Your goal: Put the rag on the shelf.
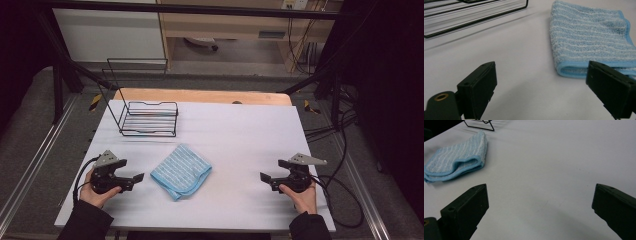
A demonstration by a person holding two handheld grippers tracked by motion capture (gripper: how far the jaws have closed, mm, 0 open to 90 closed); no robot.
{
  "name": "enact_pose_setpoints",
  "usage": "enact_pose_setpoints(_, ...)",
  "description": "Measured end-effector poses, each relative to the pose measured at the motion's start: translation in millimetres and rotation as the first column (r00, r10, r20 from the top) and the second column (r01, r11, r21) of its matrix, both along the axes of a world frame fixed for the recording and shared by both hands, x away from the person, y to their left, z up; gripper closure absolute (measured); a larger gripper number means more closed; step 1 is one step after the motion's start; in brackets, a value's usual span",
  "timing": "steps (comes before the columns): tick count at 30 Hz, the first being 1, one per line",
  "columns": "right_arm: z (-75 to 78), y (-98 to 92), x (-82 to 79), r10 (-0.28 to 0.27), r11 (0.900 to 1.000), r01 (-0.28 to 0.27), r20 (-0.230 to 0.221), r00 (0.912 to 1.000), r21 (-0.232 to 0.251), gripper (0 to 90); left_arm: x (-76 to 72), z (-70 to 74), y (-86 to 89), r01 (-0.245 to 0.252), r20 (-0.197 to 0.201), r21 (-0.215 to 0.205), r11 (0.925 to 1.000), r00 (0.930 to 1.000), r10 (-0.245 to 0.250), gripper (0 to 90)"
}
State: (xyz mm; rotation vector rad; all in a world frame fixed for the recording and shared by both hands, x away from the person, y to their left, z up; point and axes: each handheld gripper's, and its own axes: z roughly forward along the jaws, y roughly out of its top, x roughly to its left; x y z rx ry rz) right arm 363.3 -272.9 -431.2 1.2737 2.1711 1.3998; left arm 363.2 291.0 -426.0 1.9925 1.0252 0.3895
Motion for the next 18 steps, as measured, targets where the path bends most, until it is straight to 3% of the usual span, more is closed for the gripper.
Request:
enact_pose_setpoints(10, -1.1, 1.5, -1.0, -0.001, 1.000, 0.001, -0.003, 1.0000, -0.021, 1.6, 0.5, 4.5, -9.9, 0.005, -0.003, 0.002, 1.0000, 1.0000, -0.005, 15.6)
enact_pose_setpoints(14, -2.4, 4.4, -0.1, 0.000, 0.999, 0.000, -0.009, 1.0000, -0.037, 1.6, -2.1, 8.6, -20.4, 0.023, -0.002, -0.002, 0.9997, 0.9997, -0.023, 18.8)
enact_pose_setpoints(18, -1.6, 7.9, -0.5, 0.007, 0.999, -0.007, -0.006, 1.0000, -0.040, 1.6, -6.5, 14.2, -34.0, 0.039, 0.007, 0.022, 0.9990, 0.9992, -0.039, 20.7)
